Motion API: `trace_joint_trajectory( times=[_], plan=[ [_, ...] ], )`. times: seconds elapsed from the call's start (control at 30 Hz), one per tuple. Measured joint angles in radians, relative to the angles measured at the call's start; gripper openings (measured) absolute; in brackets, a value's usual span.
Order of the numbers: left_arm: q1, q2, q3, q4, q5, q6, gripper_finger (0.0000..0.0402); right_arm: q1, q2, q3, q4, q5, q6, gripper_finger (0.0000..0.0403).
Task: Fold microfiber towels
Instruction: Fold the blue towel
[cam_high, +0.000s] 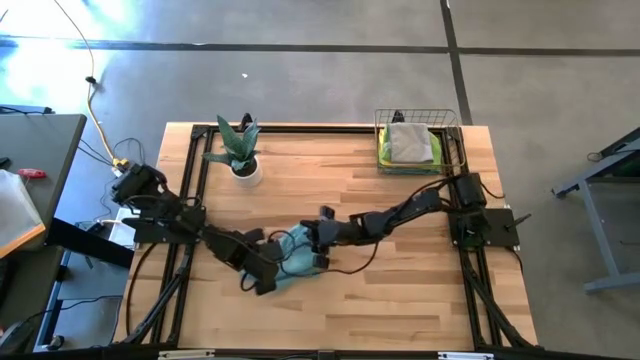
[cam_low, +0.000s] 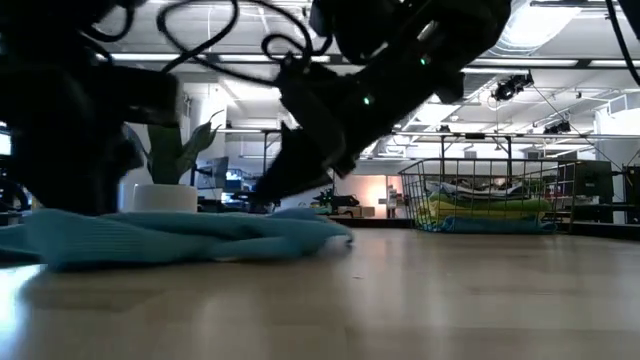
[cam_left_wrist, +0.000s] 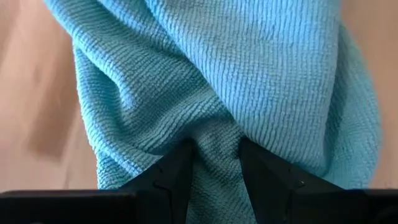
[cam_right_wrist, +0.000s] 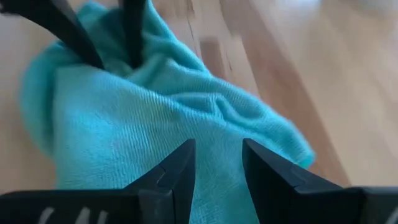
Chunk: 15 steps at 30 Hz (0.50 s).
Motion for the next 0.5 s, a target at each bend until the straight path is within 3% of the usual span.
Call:
trace_joint_trajectory(
  times=[0.2, 0.5],
  plan=[
    [0.065, 0.043, -0.003, 0.214, -0.082, 0.127, 0.0126, -0.010, -0.007, 0.000, -0.229, 0.013, 0.045, 0.0124],
    [0.213, 0.050, -0.008, 0.558, -0.141, 0.364, 0.0126, -0.010, -0.104, -0.003, -0.696, 0.210, 0.127, 0.0124]
  ],
)
